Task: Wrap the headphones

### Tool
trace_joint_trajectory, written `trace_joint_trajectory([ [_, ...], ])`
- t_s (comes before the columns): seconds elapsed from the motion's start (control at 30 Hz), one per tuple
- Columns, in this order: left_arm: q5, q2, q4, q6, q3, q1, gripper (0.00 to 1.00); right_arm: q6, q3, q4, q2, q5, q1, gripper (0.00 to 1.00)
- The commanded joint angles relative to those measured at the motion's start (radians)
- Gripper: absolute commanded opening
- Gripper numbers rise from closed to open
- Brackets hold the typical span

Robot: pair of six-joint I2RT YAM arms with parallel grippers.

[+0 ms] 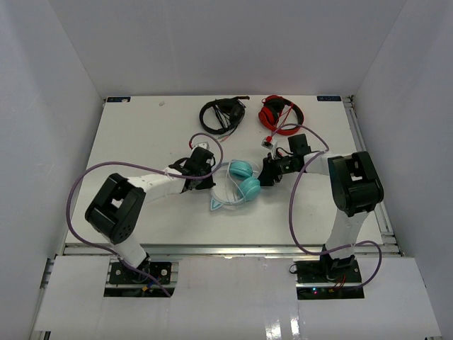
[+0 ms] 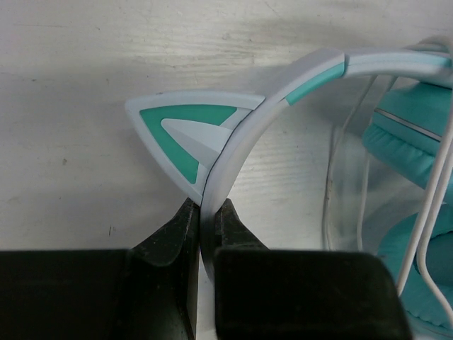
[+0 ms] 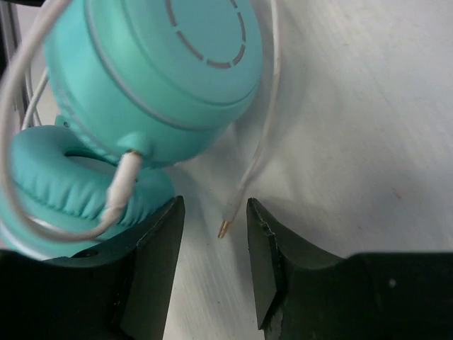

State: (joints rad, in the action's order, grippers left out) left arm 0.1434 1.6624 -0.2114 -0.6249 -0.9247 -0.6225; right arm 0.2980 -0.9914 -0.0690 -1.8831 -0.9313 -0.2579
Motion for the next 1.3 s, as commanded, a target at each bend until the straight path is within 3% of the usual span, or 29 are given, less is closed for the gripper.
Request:
trace_joint_trajectory([
  [0.0, 0.014, 0.025, -0.029, -0.052, -0.105, 0.023, 0.0, -0.042, 0.014, -0.002, 0.117, 0.076, 0.061, 0.5],
  [0.07, 0.025, 0.045, -0.05, -0.051, -0.131, 0.031, 0.0, -0.029, 0.028, -0.021, 0.174, 0.105, 0.071, 0.52],
  [0.13, 0.027, 0.058, -0.077, -0.045, -0.159, 0.037, 0.08, -0.013, 0.042, -0.049, 0.238, 0.153, 0.081, 0.56],
  [0.23, 0.025, 0.058, -0.104, -0.029, -0.179, 0.038, 0.28, 0.028, 0.063, -0.099, 0.341, 0.219, 0.093, 0.61],
  [0.3, 0.013, 0.041, -0.118, -0.006, -0.186, 0.038, 0.46, 0.062, 0.077, -0.13, 0.418, 0.253, 0.099, 0.63],
  [0.37, -0.014, -0.004, -0.123, 0.016, -0.185, 0.038, 0.57, 0.112, 0.089, -0.166, 0.483, 0.285, 0.102, 0.65],
  [0.57, -0.09, -0.195, -0.115, 0.12, -0.151, 0.038, 0.9, 0.122, 0.148, -0.187, 0.774, 0.355, 0.113, 0.91],
  [0.83, -0.255, -0.619, -0.065, 0.31, 0.039, 0.037, 0.95, -0.021, 0.196, -0.226, 1.031, 0.629, 0.114, 0.9],
  [0.93, -0.268, -0.882, -0.039, 0.398, 0.15, 0.037, 0.95, -0.059, 0.218, -0.246, 1.092, 0.688, 0.112, 0.9],
  [1.07, -0.269, -1.08, -0.071, 0.454, 0.232, 0.038, 0.98, -0.115, 0.232, -0.269, 1.143, 0.759, 0.125, 0.9],
  [1.27, -0.262, -1.203, -0.121, 0.466, 0.318, 0.038, 0.98, -0.068, 0.233, -0.292, 1.162, 0.771, 0.177, 0.9],
])
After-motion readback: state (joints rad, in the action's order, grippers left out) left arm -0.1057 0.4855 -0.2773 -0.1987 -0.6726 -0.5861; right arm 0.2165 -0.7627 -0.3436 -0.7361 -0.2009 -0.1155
